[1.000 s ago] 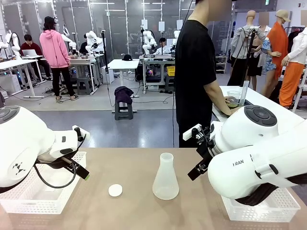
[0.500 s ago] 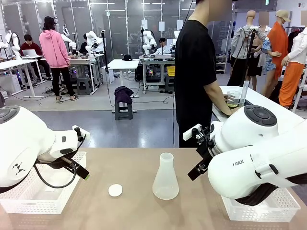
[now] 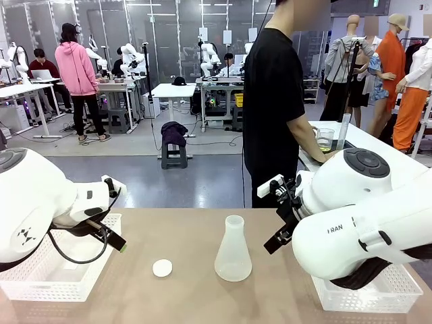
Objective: Prepare the solutions needed for the experiment.
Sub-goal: Pick up the Plastic Funnel and insert it into the Big flask.
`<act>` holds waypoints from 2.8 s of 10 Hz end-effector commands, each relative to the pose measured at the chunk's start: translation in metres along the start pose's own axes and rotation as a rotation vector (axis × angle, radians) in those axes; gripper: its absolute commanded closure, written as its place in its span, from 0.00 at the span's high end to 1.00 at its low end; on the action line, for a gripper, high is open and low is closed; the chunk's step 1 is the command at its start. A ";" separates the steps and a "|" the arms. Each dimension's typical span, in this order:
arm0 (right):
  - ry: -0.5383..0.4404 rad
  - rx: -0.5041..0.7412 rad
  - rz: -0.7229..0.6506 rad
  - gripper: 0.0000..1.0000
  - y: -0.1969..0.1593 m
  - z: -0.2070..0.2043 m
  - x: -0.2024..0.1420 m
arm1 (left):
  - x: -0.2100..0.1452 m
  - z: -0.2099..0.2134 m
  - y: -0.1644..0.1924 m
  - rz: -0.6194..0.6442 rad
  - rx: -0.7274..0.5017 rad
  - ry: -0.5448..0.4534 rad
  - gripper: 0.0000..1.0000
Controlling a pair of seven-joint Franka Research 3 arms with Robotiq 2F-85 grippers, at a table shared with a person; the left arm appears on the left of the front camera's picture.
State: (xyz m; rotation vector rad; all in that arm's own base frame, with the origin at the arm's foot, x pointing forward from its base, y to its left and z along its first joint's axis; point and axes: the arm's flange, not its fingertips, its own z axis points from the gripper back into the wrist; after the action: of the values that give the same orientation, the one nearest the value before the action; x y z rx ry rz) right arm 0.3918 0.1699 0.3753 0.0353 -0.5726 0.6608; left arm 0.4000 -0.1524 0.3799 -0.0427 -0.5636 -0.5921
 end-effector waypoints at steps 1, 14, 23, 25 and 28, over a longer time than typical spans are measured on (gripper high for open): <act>-0.030 0.095 -0.024 1.00 -0.001 0.032 0.005 | -0.005 0.032 0.000 0.027 -0.073 -0.053 1.00; -0.007 0.762 -0.685 1.00 -0.048 0.153 0.005 | -0.038 0.155 0.060 0.770 -1.095 -0.302 1.00; -0.114 1.000 -0.765 1.00 -0.066 0.157 -0.015 | -0.034 0.149 0.062 0.815 -1.217 -0.308 1.00; -0.114 1.000 -0.765 1.00 -0.066 0.157 -0.015 | -0.034 0.149 0.062 0.815 -1.217 -0.308 1.00; 0.074 0.747 -0.444 1.00 -0.090 0.150 -0.011 | -0.034 0.149 0.062 0.815 -1.217 -0.308 1.00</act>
State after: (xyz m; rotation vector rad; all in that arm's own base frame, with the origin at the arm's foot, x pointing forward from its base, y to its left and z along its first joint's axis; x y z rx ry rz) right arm 0.3454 0.0732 0.5037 1.0002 -0.2113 0.2530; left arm 0.3368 -0.0517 0.4947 -1.4418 -0.3576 -0.0423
